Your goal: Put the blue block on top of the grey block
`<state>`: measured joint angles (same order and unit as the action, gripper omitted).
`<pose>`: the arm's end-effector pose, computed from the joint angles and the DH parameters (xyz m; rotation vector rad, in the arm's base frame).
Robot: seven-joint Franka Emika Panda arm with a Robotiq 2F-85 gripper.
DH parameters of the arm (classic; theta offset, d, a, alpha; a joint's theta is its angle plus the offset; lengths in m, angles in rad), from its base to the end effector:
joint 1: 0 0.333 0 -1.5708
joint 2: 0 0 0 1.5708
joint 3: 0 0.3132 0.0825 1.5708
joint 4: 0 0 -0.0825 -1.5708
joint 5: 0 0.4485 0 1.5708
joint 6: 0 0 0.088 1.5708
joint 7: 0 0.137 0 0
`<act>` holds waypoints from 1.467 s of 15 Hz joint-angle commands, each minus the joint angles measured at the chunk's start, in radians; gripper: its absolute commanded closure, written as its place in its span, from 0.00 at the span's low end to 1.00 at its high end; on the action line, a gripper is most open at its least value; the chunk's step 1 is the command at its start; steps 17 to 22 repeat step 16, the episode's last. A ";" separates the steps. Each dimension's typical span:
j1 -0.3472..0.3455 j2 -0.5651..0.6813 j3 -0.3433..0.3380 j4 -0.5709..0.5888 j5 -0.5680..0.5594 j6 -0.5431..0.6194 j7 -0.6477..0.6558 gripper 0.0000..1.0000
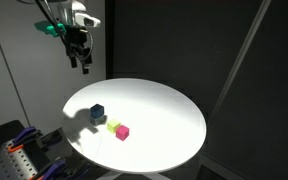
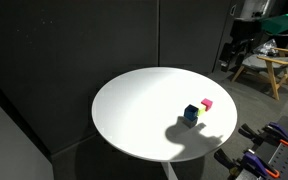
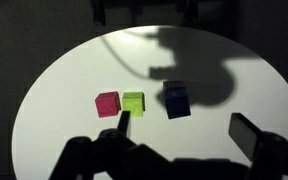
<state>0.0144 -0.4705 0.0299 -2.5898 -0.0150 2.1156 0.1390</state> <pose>0.4444 0.0174 0.3487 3.1118 -0.1404 -0.0024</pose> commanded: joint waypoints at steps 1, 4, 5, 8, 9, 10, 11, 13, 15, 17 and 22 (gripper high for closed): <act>0.005 -0.062 -0.013 -0.027 0.015 -0.034 -0.062 0.00; 0.005 -0.078 -0.018 -0.034 0.012 -0.044 -0.097 0.00; 0.005 -0.082 -0.020 -0.036 0.012 -0.046 -0.108 0.00; -0.003 -0.054 -0.006 -0.027 0.002 -0.028 -0.082 0.00; -0.003 -0.055 -0.007 -0.027 0.002 -0.028 -0.084 0.00; -0.003 -0.056 -0.007 -0.028 0.002 -0.028 -0.085 0.00; -0.003 -0.056 -0.007 -0.028 0.002 -0.028 -0.085 0.00; -0.003 -0.056 -0.007 -0.029 0.002 -0.028 -0.085 0.00; -0.003 -0.057 -0.007 -0.029 0.002 -0.028 -0.085 0.00; -0.003 -0.057 -0.007 -0.029 0.002 -0.028 -0.085 0.00; -0.003 -0.057 -0.007 -0.029 0.002 -0.028 -0.085 0.00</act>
